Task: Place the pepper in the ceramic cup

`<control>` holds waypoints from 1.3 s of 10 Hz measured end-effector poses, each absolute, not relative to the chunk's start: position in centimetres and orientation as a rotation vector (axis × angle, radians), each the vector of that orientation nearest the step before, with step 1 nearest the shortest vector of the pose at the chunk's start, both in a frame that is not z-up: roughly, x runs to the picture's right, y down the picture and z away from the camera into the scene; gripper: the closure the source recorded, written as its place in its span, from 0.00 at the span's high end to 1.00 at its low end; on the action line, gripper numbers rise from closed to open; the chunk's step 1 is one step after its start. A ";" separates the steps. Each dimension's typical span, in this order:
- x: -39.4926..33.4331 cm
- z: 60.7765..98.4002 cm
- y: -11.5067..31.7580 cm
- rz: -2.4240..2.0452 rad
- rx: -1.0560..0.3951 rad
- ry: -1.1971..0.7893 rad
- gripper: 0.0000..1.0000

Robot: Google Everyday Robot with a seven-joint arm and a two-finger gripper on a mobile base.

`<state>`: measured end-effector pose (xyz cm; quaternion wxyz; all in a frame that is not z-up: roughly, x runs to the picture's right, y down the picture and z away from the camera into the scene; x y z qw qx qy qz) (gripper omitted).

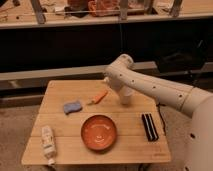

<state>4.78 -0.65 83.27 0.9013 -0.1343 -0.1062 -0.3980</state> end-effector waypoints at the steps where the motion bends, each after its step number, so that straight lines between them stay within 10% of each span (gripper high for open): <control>1: 4.2 83.8 -0.7 -0.830 -0.278 -0.229 0.80; 13: 0.9 88.5 0.7 -0.835 -0.315 -0.323 0.80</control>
